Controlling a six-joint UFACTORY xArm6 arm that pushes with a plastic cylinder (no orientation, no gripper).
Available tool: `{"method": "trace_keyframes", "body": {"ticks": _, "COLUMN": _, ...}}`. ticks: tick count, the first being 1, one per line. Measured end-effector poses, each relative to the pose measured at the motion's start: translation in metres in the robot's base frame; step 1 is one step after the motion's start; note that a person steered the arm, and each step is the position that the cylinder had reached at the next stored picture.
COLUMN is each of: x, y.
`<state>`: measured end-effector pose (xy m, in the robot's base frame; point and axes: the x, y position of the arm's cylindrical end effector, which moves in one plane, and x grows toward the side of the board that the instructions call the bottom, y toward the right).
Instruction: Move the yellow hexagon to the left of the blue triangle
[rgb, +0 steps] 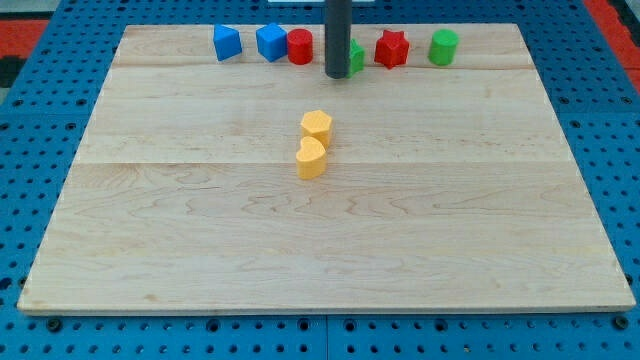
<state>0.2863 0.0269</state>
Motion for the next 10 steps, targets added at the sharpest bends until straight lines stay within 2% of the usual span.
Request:
{"method": "trace_keyframes", "body": {"ticks": 2, "x": 0.013, "y": 0.016}}
{"method": "trace_keyframes", "body": {"ticks": 4, "x": -0.008, "y": 0.019}}
{"method": "trace_keyframes", "body": {"ticks": 5, "x": -0.001, "y": 0.019}}
{"method": "trace_keyframes", "body": {"ticks": 7, "x": 0.105, "y": 0.003}}
{"method": "trace_keyframes", "body": {"ticks": 9, "x": 0.116, "y": -0.083}}
{"method": "trace_keyframes", "body": {"ticks": 10, "x": 0.128, "y": -0.080}}
